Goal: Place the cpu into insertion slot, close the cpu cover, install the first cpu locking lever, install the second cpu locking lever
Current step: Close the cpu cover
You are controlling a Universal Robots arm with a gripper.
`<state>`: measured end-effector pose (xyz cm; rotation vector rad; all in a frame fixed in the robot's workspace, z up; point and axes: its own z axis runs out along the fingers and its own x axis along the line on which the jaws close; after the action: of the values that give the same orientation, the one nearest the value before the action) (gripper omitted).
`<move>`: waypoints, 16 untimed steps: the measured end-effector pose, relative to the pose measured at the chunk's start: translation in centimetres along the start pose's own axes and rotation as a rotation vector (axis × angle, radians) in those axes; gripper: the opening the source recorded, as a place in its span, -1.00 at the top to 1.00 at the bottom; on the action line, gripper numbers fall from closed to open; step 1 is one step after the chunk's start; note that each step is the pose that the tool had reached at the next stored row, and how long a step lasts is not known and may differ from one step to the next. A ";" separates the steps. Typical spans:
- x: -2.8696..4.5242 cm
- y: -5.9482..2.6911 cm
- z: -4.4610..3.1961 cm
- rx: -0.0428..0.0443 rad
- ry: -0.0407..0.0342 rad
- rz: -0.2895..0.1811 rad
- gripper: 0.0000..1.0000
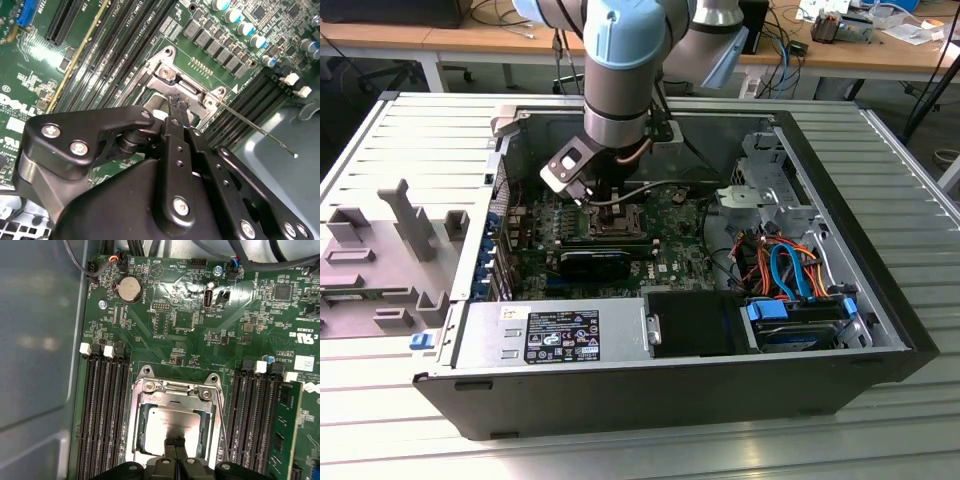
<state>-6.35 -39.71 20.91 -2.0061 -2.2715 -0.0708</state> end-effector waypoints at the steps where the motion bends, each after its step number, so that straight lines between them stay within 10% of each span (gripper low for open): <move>1: 0.00 0.11 -0.04 0.0003 0.0007 0.000 0.79; 7: -0.06 1.10 -0.74 0.0049 0.0162 0.000 0.79; 16: 0.31 1.01 -4.00 0.0047 0.0234 0.000 0.79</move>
<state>-5.18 -39.71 24.88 -1.9922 -2.2556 -0.0883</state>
